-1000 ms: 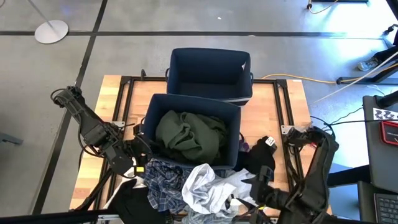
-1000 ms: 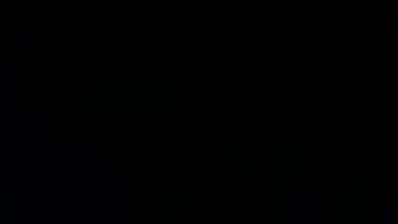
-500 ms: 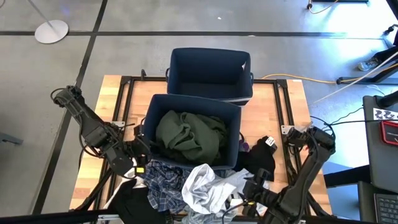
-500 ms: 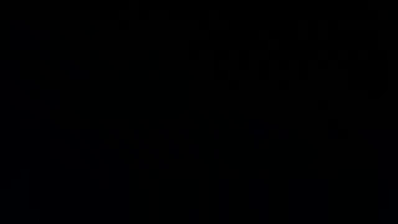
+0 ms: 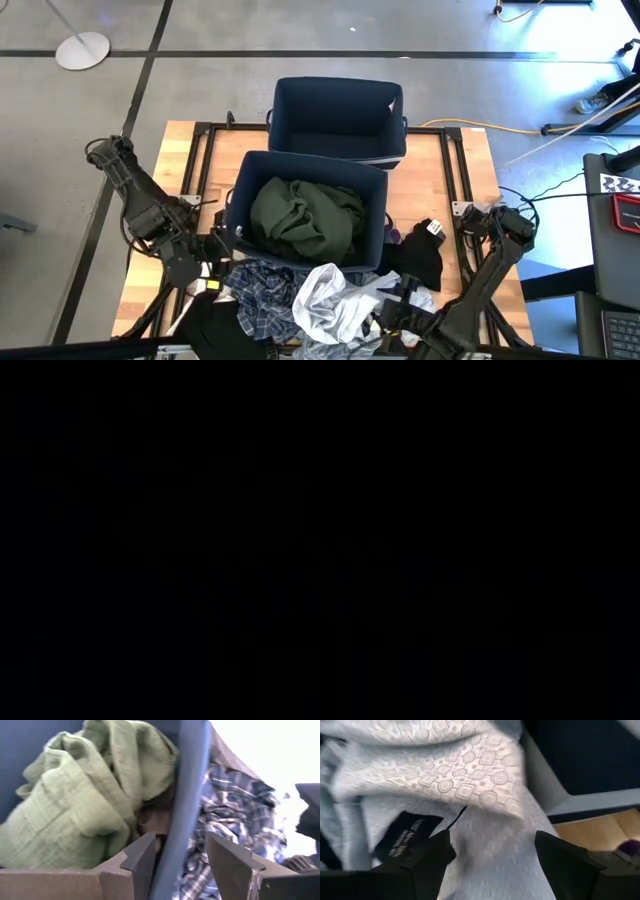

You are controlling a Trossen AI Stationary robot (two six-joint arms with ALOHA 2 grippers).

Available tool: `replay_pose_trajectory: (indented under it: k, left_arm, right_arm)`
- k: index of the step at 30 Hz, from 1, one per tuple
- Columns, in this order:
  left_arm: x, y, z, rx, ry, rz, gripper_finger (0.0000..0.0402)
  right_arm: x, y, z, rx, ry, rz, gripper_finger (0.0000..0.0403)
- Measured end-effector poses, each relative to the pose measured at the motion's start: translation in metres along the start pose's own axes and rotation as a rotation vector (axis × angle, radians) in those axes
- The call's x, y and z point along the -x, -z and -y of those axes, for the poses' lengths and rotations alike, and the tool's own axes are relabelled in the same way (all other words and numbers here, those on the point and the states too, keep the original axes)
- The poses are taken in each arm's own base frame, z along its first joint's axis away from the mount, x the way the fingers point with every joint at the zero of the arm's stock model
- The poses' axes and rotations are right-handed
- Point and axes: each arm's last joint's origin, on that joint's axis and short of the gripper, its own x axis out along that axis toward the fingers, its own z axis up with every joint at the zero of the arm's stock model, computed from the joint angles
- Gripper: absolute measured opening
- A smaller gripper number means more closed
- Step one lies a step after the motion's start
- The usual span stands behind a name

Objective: Sort clothes
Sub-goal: Put the light blue polo shirt into the bottom blue laundry bin

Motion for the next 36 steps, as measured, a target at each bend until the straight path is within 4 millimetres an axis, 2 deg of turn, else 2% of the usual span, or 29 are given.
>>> replay_pose_trajectory:
  k: [7, 12, 17, 25, 27, 32, 36]
  left_arm:
    - [0.009, 0.006, 0.009, -0.008, 0.048, 0.006, 0.0166]
    - [0.010, 0.007, 0.011, 0.004, 0.058, 0.007, 0.0166]
    - [0.010, 0.006, 0.011, 0.005, 0.056, 0.009, 0.0166]
    - [0.010, 0.006, 0.011, 0.001, 0.047, 0.015, 0.0166]
    - [0.010, 0.006, 0.011, 0.001, 0.047, 0.015, 0.0166]
    - [0.011, 0.006, 0.011, -0.013, 0.047, 0.017, 0.0166]
    - [0.011, 0.006, 0.011, -0.011, 0.048, 0.017, 0.0166]
  right_arm:
    - [-0.043, 0.002, -0.010, 0.124, 0.024, -0.105, 0.0293]
    - [-0.061, -0.001, -0.009, 0.132, 0.025, -0.179, 0.0272]
    - [-0.063, -0.003, -0.008, 0.120, 0.016, -0.201, 0.0193]
    - [-0.063, -0.002, -0.008, 0.122, 0.014, -0.205, 0.0026]
    - [-0.063, -0.002, -0.009, 0.121, 0.013, -0.208, 0.0016]
    - [-0.063, -0.002, -0.009, 0.114, 0.017, -0.200, 0.0039]
    - [-0.059, 0.000, -0.011, 0.151, 0.009, -0.183, 0.0024]
